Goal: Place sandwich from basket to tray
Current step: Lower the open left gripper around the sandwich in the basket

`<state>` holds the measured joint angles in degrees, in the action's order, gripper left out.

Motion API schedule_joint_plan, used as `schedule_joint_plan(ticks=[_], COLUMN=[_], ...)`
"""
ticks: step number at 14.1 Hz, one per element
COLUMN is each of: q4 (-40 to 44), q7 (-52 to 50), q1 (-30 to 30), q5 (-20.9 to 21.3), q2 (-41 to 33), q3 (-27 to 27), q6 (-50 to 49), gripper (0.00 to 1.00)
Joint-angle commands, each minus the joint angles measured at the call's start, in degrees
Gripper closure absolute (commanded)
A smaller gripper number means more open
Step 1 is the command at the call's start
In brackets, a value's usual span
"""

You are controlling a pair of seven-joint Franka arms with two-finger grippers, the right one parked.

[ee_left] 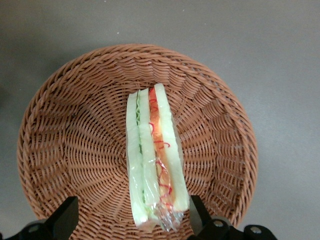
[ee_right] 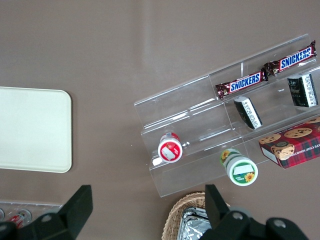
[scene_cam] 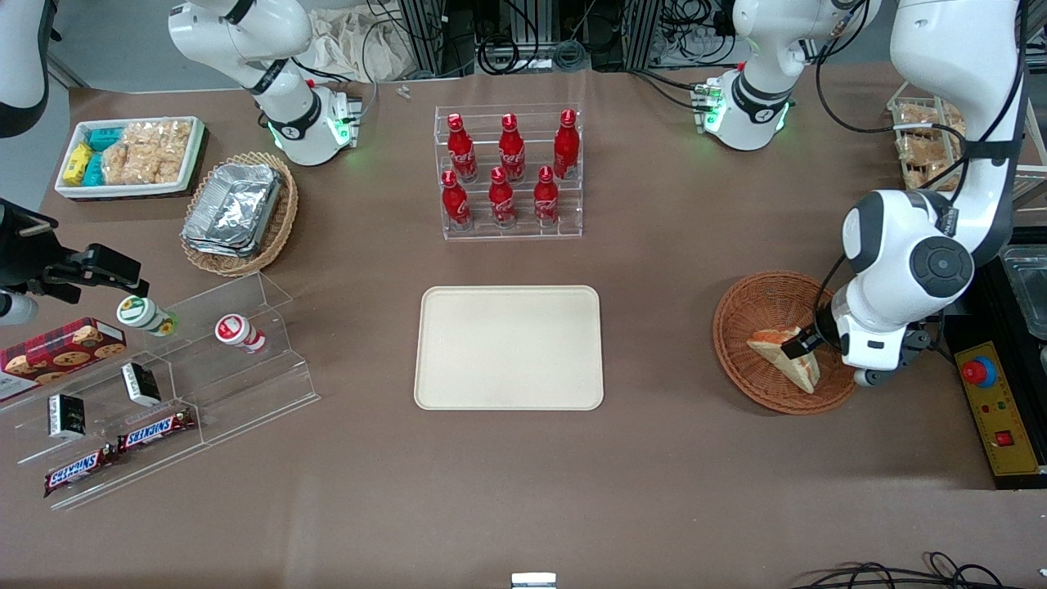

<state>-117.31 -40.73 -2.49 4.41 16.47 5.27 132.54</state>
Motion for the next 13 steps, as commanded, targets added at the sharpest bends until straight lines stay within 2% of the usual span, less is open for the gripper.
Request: schedule_joint_plan(ticks=[1, 8, 10, 13], q4=[-1.7, -1.6, 0.4, 7.8], q7=[-1.4, -2.1, -2.1, -2.9], q1=[-0.3, -0.3, -0.3, -0.2], q5=[0.8, 0.8, 0.8, 0.7], q2=[0.8, 2.0, 1.5, 2.4], q3=[0.3, 0.2, 0.2, 0.3], q6=[3.1, 3.5, -0.2, -9.5], gripper=[0.00, 0.00, 0.00, 0.00])
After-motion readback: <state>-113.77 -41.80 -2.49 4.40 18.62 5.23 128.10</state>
